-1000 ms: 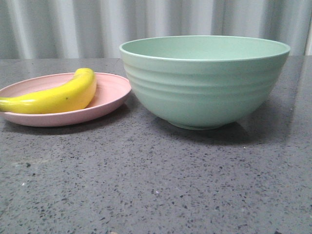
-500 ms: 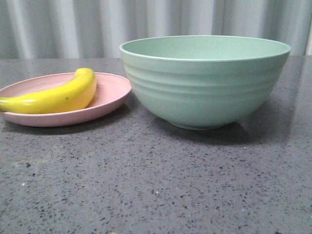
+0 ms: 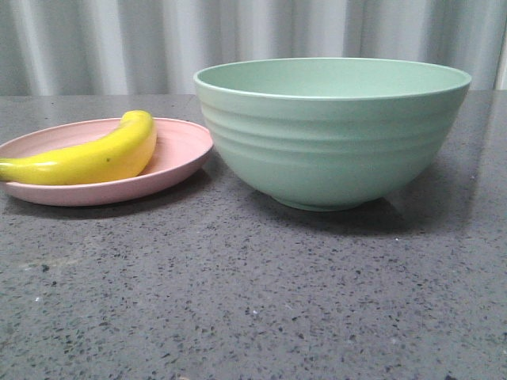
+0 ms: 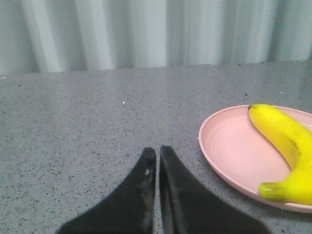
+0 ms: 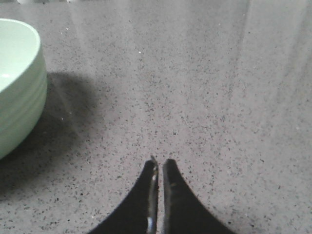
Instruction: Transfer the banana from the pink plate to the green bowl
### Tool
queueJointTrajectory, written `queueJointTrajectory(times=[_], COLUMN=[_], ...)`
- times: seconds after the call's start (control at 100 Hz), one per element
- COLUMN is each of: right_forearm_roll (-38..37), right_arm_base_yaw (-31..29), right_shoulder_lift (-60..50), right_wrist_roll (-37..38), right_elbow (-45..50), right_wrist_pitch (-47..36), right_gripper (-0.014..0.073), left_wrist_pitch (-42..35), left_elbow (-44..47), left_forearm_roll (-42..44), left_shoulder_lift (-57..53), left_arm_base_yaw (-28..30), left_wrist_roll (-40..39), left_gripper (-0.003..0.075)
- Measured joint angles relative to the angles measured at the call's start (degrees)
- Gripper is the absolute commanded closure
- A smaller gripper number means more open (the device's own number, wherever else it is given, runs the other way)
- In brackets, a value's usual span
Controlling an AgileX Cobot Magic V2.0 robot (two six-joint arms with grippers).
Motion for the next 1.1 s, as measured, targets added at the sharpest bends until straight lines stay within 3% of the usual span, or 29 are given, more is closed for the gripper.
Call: queueJointTrajectory(times=[0.1, 0.23, 0.43, 0.58, 0.81, 1.1], right_forearm_roll=[0.00, 0.00, 0.00, 0.00, 0.00, 0.00], right_arm_base_yaw=[0.00, 0.00, 0.00, 0.00, 0.00, 0.00], right_shoulder_lift=[2.06, 2.90, 3.00, 3.00, 3.00, 3.00], right_wrist_roll=[0.00, 0.00, 0.00, 0.00, 0.00, 0.00], right_elbow=[-0.15, -0.15, -0.15, -0.20, -0.20, -0.20], right_wrist_pitch=[-0.12, -0.21, -0.21, -0.60, -0.69, -0.82], right_gripper=[0.0665, 0.0665, 0.0665, 0.0665, 0.0665, 0.0665], left_wrist_pitch=[-0.94, -3.45, -7.28, -7.66, -6.28, -4.31], left_elbow=[0.00, 0.00, 0.00, -0.54, -6.39, -14.98], left_forearm_roll=[-0.14, -1.73, -3.65, -4.05, -4.14, -4.14], left_shoulder_lift=[1.43, 2.52, 3.86, 6.89, 15.39, 30.23], left_arm_base_yaw=[0.00, 0.00, 0.00, 0.00, -2.91, -16.53], left_wrist_roll=[0.00, 0.00, 0.00, 0.00, 0.00, 0.00], left_gripper=[0.0694, 0.0520, 0.0407, 0.0279, 0.0274, 0.0275])
